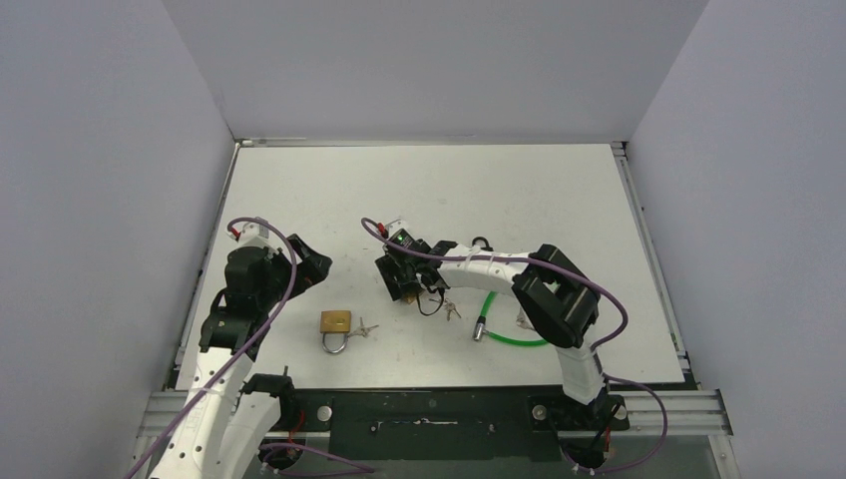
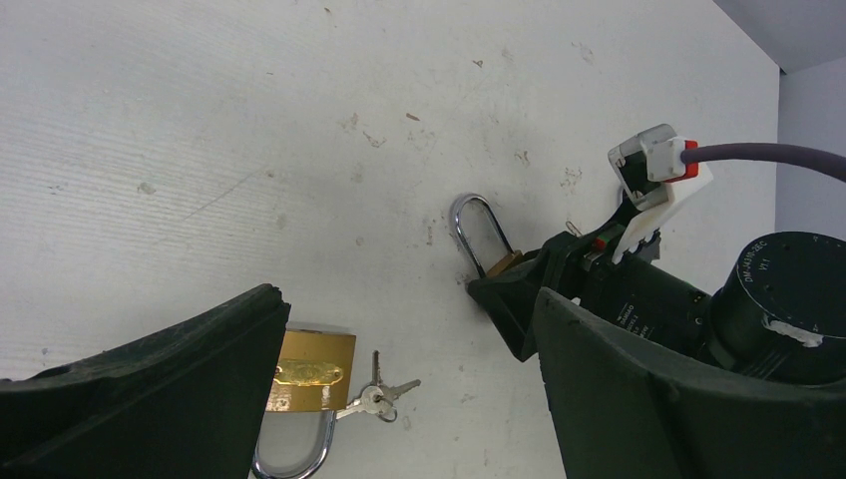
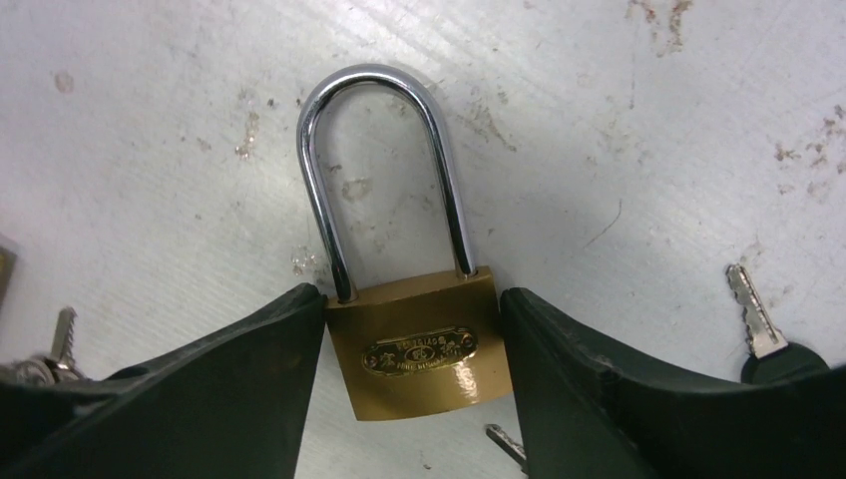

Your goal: Unlock with the key

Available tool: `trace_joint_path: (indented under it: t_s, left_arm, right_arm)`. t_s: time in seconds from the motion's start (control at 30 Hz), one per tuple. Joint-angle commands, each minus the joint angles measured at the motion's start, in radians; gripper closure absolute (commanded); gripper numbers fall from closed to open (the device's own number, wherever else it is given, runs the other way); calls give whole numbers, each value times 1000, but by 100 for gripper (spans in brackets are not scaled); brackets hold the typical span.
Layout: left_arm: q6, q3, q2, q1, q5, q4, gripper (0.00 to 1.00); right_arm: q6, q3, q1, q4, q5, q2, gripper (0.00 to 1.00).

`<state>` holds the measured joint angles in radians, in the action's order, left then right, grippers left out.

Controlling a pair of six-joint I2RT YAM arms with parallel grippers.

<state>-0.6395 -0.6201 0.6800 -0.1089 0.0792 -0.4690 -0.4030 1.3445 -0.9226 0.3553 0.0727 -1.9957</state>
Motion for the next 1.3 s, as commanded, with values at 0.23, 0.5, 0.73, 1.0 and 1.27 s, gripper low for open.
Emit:
trace_joint_path:
  t_s: [0.23, 0.5, 0.73, 1.0, 1.27]
  left_arm:
    - [10, -41, -5, 8, -16, 11, 9]
    - [-15, -13, -4, 8, 30, 50, 9]
    - [-51, 14, 10, 9, 74, 97, 9]
    - [-56, 27, 18, 8, 84, 103, 9]
    - [-57, 38, 21, 8, 89, 104, 9]
  right_arm:
    - [-6, -119, 40, -58, 26, 274, 21]
    - [99, -318, 131, -13, -139, 416, 31]
    - [134, -310, 140, 21, -190, 343, 40]
    - [149, -301, 148, 16, -197, 271, 59]
    - [162, -304, 158, 8, -230, 236, 77]
